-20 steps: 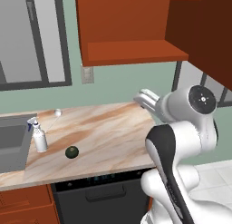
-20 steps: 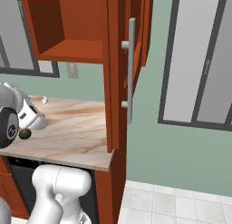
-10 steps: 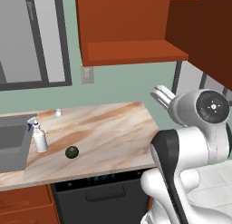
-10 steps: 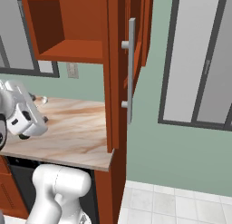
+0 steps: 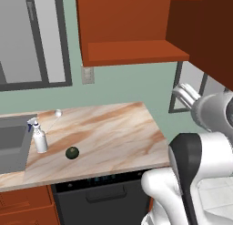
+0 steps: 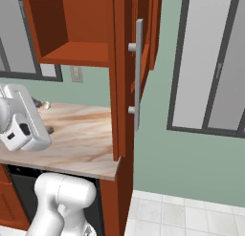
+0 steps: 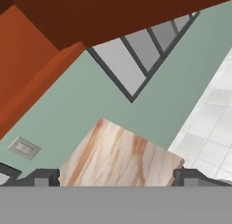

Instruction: Open the cabinet. Pick the spray and place it next to the sink. Then close the cabinet.

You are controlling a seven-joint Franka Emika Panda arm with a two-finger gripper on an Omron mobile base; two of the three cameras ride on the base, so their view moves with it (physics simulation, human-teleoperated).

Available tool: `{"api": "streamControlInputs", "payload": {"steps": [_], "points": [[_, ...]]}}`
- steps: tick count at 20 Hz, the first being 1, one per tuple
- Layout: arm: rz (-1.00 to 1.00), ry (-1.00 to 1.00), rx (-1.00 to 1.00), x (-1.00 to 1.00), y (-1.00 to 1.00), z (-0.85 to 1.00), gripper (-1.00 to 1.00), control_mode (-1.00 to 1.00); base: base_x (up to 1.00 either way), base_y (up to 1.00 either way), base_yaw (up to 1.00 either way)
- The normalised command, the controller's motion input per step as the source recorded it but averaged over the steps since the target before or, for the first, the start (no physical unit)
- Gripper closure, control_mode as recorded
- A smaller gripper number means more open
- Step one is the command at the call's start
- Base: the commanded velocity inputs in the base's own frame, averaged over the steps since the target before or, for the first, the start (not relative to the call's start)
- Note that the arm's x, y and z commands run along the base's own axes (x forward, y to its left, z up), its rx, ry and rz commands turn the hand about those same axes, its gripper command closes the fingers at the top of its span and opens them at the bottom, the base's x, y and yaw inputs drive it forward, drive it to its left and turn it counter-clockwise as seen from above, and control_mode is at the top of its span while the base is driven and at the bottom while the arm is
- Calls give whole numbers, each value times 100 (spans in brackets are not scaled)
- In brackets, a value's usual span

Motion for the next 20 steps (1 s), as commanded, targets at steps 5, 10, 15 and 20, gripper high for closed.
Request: {"api": "streamControlInputs", "payload": {"steps": [5, 10, 15, 20], "points": [[-5, -5, 1, -42, -32, 13, -100, -100, 0, 0, 0], [-9, -15, 4, -43, -21, 12, -100, -100, 0, 0, 0], [-13, -19, 3, -39, -15, 14, -100, -100, 0, 0, 0], [-14, -17, 4, -35, -15, 21, -100, -100, 0, 0, 0]]}}
